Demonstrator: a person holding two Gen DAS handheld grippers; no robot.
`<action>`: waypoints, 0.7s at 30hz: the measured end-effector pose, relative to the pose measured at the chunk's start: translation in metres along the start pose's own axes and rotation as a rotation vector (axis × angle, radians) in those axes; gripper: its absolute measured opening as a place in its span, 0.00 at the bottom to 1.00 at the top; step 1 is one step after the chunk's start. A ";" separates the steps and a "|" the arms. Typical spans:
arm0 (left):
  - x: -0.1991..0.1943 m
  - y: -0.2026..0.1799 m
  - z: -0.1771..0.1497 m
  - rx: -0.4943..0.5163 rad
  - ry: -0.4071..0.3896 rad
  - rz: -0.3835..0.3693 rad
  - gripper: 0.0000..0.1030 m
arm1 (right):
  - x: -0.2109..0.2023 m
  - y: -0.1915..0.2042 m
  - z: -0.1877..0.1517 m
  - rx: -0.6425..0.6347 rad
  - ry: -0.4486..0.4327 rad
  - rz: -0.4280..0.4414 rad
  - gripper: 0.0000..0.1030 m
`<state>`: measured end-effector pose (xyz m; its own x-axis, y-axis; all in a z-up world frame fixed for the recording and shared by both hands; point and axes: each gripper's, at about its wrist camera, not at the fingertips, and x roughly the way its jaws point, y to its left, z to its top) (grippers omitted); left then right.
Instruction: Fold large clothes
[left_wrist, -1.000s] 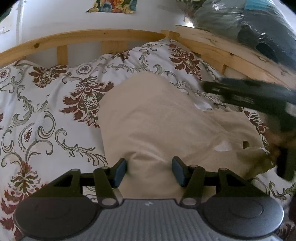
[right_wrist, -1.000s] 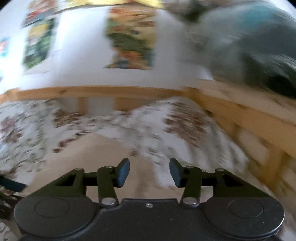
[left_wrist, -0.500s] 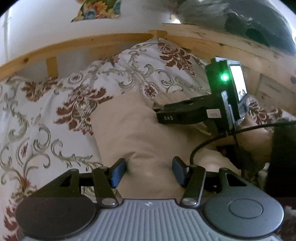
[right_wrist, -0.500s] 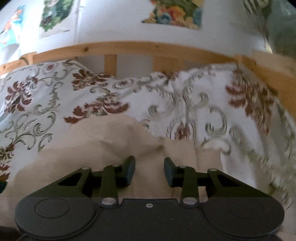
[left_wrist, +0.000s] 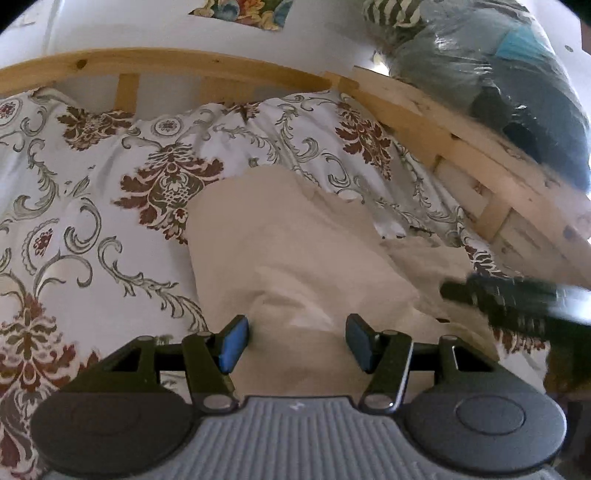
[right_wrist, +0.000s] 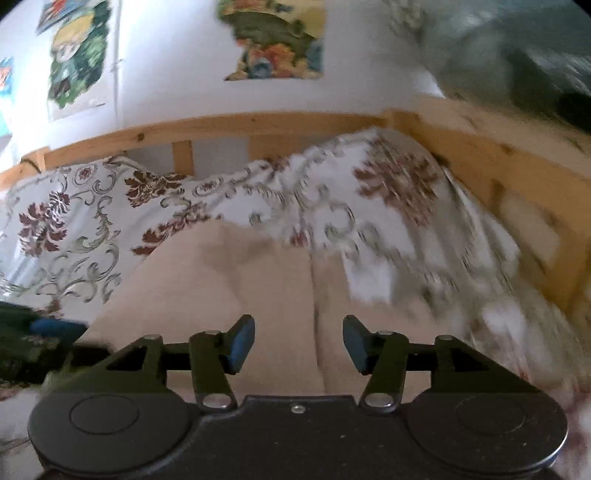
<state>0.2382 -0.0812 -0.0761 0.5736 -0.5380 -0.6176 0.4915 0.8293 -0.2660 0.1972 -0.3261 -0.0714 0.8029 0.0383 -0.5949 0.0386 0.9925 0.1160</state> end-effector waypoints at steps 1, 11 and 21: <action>-0.001 -0.001 -0.001 -0.001 0.000 0.006 0.60 | -0.005 0.000 -0.006 0.012 0.008 -0.003 0.56; 0.014 -0.034 -0.016 0.169 -0.018 0.151 0.65 | 0.029 0.020 -0.047 -0.109 0.150 -0.039 0.57; 0.004 -0.012 0.000 0.022 0.000 0.120 0.87 | 0.006 0.000 -0.029 0.047 -0.032 -0.015 0.68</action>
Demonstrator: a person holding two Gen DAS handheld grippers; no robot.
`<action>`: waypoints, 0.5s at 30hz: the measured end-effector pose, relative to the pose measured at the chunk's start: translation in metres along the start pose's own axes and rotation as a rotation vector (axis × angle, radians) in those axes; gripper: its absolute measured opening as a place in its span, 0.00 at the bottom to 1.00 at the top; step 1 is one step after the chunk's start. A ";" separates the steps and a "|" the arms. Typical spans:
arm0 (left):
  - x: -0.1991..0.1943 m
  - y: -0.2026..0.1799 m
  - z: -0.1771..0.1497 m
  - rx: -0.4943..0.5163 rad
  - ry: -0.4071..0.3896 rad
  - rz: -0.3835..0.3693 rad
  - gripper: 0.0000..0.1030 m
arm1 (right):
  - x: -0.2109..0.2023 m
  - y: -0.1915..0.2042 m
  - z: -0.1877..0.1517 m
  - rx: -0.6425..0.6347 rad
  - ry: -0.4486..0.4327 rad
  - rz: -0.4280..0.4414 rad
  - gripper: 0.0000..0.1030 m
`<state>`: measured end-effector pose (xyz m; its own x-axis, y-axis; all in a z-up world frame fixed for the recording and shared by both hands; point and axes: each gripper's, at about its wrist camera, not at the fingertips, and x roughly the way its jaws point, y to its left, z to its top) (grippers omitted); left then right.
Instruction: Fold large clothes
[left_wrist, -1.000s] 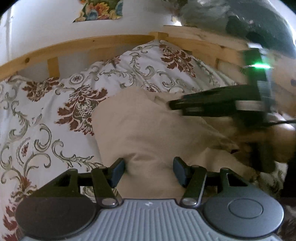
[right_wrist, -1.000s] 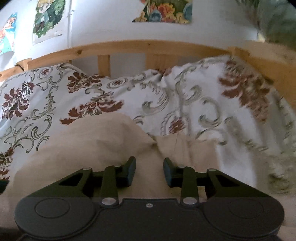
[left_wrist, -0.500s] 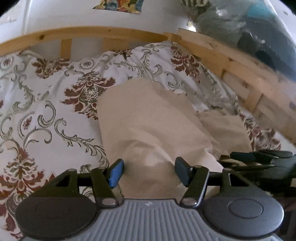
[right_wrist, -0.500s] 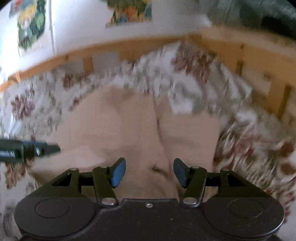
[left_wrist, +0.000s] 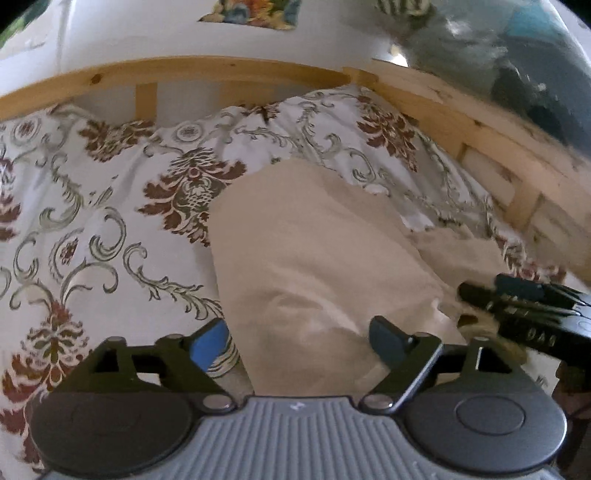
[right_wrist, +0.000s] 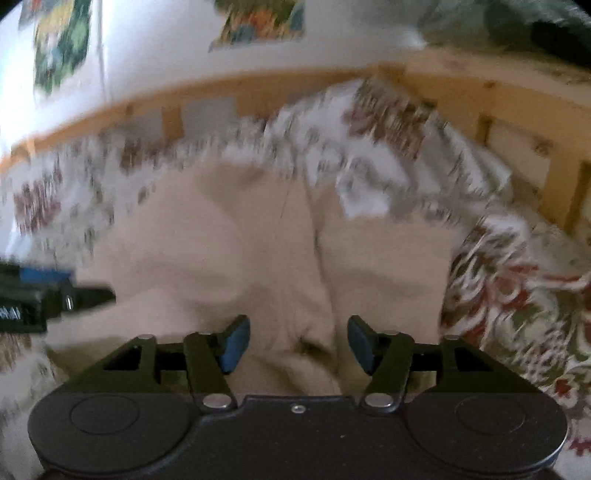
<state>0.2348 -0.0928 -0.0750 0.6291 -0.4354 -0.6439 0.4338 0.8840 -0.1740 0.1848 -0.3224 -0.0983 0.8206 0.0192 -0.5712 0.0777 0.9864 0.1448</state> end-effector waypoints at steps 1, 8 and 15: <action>-0.001 0.003 0.001 -0.008 -0.005 -0.008 0.89 | -0.006 -0.001 0.002 0.003 -0.049 -0.028 0.68; -0.004 0.003 0.001 0.004 -0.012 -0.019 0.95 | 0.000 -0.022 0.007 0.069 -0.060 -0.209 0.53; 0.001 0.003 -0.001 0.011 0.007 0.009 0.97 | 0.023 -0.044 0.004 0.140 -0.039 -0.238 0.24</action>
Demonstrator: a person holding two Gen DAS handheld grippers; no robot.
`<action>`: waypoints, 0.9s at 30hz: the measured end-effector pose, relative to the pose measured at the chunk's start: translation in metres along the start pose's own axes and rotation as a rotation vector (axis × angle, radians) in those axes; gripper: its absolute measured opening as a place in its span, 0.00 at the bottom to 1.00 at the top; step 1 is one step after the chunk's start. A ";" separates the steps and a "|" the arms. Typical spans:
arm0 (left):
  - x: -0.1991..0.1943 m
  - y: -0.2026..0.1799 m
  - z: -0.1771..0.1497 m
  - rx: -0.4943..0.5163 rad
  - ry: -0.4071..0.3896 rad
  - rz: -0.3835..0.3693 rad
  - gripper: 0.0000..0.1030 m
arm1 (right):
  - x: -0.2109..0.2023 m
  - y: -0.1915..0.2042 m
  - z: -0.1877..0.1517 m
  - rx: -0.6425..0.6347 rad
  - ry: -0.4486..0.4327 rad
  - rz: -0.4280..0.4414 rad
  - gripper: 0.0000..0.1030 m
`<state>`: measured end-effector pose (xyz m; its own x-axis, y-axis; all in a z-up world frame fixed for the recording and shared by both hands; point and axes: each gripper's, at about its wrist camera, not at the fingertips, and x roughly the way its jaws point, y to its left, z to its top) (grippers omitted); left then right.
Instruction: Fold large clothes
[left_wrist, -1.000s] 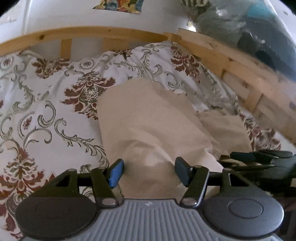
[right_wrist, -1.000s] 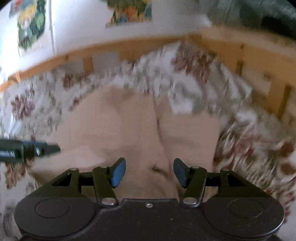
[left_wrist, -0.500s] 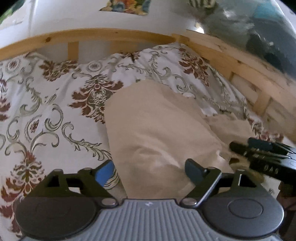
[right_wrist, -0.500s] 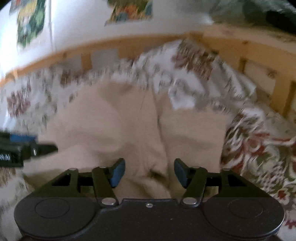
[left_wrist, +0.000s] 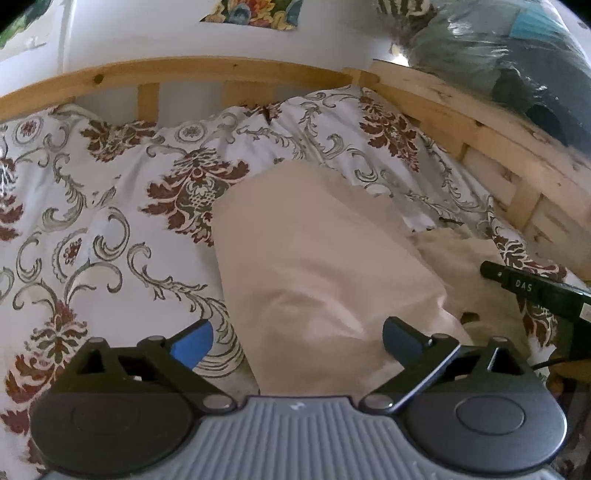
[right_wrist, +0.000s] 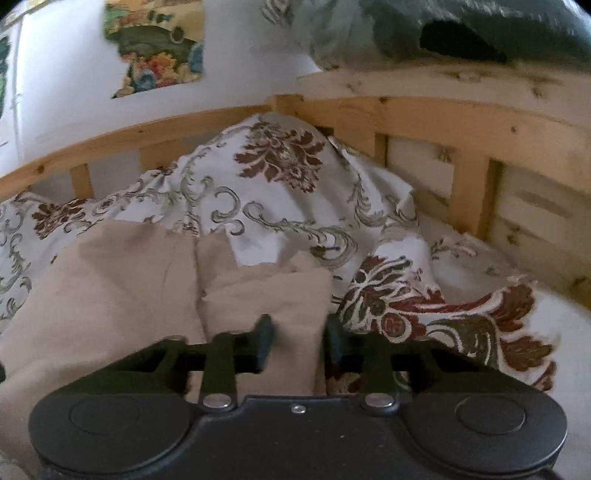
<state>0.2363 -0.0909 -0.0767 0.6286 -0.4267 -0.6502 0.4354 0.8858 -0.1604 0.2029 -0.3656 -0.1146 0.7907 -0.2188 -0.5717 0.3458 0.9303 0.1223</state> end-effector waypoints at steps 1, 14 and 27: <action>0.000 0.001 0.000 -0.007 0.003 -0.002 0.97 | -0.001 -0.002 0.000 0.005 -0.002 0.001 0.23; 0.000 0.010 -0.002 -0.091 0.009 -0.006 0.99 | 0.005 -0.002 0.003 -0.007 -0.041 0.024 0.20; -0.014 0.032 -0.015 -0.177 -0.002 -0.012 0.99 | 0.002 -0.003 0.007 -0.012 -0.069 0.055 0.14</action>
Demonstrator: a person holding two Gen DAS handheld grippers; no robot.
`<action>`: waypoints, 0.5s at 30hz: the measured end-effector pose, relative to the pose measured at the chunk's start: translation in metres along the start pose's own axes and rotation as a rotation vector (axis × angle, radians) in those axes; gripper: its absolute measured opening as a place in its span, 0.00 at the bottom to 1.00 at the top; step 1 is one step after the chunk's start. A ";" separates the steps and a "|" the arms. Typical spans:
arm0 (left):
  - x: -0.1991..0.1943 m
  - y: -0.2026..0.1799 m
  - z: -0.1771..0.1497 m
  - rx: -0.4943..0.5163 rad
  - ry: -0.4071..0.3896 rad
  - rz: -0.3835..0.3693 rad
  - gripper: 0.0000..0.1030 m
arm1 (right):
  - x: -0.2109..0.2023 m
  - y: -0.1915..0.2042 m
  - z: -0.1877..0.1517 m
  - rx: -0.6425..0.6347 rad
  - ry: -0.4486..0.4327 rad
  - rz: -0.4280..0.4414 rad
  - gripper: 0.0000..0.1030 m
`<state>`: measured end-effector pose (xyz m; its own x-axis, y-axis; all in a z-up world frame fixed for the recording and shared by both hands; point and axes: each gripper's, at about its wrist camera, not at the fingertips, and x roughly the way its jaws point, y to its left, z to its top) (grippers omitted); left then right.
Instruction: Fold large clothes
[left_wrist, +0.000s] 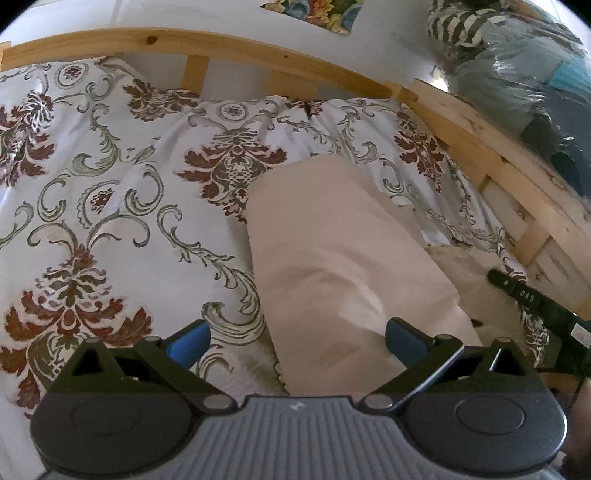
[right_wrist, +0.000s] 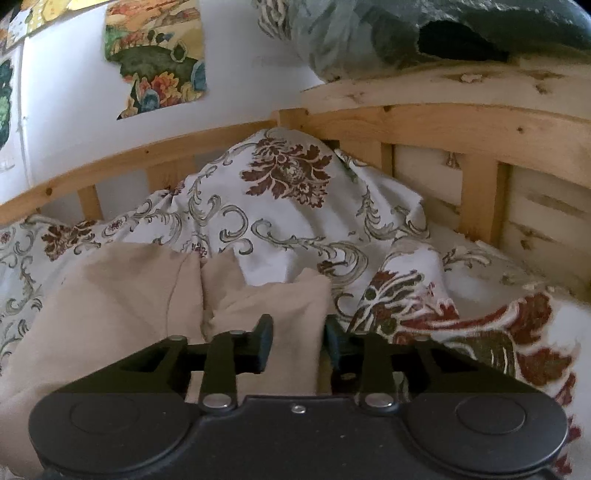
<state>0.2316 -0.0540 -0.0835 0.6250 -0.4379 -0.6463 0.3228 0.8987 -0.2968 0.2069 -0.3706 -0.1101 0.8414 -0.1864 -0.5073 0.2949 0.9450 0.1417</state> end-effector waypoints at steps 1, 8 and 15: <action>-0.001 -0.001 0.000 0.000 -0.002 0.001 0.99 | 0.001 -0.001 0.001 -0.016 -0.023 0.013 0.11; -0.004 -0.003 0.003 0.027 -0.007 -0.030 0.99 | 0.025 -0.002 0.001 -0.074 -0.024 0.002 0.19; 0.009 0.017 0.020 -0.100 0.017 -0.178 0.99 | 0.010 -0.007 0.008 0.024 -0.007 0.097 0.79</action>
<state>0.2570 -0.0433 -0.0803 0.5520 -0.5906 -0.5887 0.3548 0.8052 -0.4752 0.2171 -0.3814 -0.1093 0.8695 -0.0959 -0.4846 0.2222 0.9521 0.2102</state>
